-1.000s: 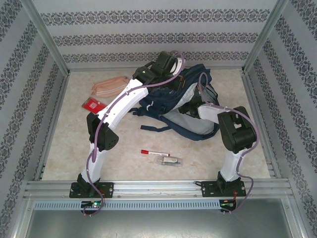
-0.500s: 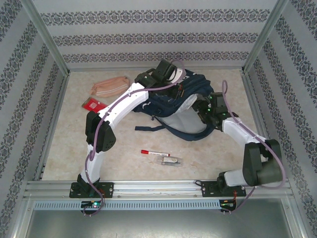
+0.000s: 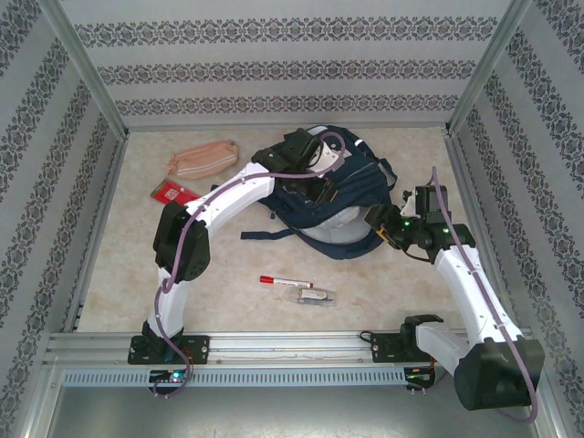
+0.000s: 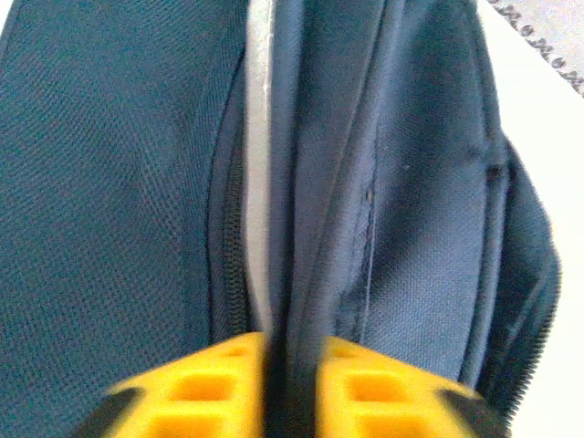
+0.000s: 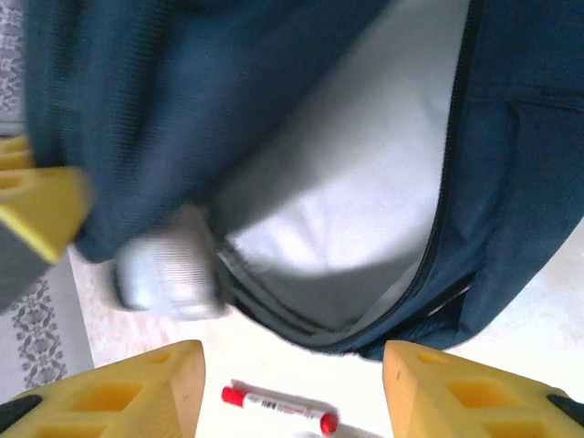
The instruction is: Pack books, pencil case, and school supplies into a backpack
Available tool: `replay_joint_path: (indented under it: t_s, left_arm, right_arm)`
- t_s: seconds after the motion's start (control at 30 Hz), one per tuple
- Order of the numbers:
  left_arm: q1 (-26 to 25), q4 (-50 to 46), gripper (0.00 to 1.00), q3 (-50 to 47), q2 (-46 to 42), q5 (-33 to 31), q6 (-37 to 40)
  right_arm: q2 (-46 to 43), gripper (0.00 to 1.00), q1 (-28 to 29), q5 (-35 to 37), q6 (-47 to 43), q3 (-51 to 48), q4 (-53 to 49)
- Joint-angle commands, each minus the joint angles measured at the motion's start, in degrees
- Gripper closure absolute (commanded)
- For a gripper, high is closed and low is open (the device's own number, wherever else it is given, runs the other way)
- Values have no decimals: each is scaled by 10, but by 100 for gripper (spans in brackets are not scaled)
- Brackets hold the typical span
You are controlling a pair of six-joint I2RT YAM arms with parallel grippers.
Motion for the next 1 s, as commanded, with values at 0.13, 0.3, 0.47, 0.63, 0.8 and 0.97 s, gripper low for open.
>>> replay_joint_path:
  t_s: [0.13, 0.3, 0.47, 0.63, 0.8, 0.97]
  left_arm:
    - [10, 77, 52, -63, -69, 54, -28]
    - [10, 106, 50, -141, -147, 22, -67]
    - [17, 47, 49, -232, -241, -73, -122]
    - [52, 68, 46, -380, -305, -95, -220]
    - [96, 74, 44, -390, -266, -60, -357]
    - [113, 86, 40, -335, -176, -86, -367]
  right_arm:
    - [-2, 47, 0, -5, -45, 70, -96]
    - [31, 48, 27, -5, -93, 99, -132]
    - [56, 48, 134, 66, -149, 141, -144]
    - [83, 47, 204, 155, -198, 168, -138]
    - [126, 45, 222, 206, -179, 169, -99]
    - [126, 43, 234, 212, -146, 145, -67]
